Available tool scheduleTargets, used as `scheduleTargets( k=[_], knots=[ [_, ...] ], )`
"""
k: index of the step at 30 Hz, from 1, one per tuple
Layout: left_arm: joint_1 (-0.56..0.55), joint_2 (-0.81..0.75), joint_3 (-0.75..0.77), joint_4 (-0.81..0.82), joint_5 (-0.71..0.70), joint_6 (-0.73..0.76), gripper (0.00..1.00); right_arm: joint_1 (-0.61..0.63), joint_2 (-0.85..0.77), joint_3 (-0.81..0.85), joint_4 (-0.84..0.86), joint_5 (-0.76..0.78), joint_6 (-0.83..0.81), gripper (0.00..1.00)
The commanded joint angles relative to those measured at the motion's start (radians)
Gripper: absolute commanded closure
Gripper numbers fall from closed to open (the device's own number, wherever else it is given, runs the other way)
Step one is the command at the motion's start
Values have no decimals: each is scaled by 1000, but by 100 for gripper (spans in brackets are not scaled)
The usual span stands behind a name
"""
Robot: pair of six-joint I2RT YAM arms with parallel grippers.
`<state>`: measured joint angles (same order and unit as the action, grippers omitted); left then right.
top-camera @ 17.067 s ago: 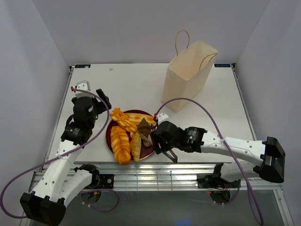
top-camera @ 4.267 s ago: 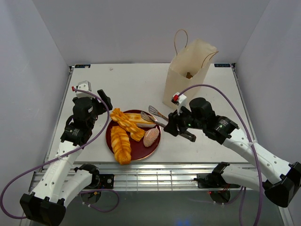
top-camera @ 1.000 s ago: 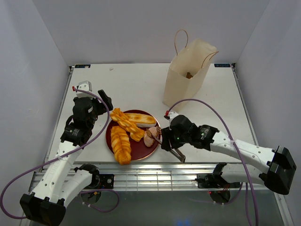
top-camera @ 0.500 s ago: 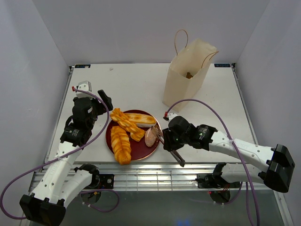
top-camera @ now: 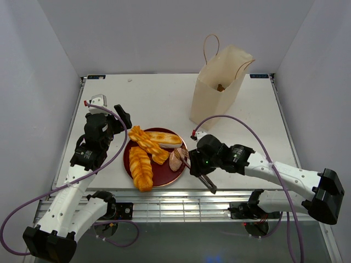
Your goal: Place the fake bread into the paper bag
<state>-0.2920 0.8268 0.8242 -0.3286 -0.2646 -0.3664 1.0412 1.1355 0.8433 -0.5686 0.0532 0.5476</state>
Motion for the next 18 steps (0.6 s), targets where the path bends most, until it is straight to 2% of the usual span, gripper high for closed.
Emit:
scheduleTargets(
  k=[1,6,18],
  knots=[
    [-6,-23,-5,16,15,-2,2,5,-33,72,-26,27,9,49],
    [-6,-29,-5,16,18,-3,2,6,-46,85,-60,65,44,41],
    [-6,-32,-10,22,31,-8,2,46,-63,40,-31,161,201,40]
  ],
)
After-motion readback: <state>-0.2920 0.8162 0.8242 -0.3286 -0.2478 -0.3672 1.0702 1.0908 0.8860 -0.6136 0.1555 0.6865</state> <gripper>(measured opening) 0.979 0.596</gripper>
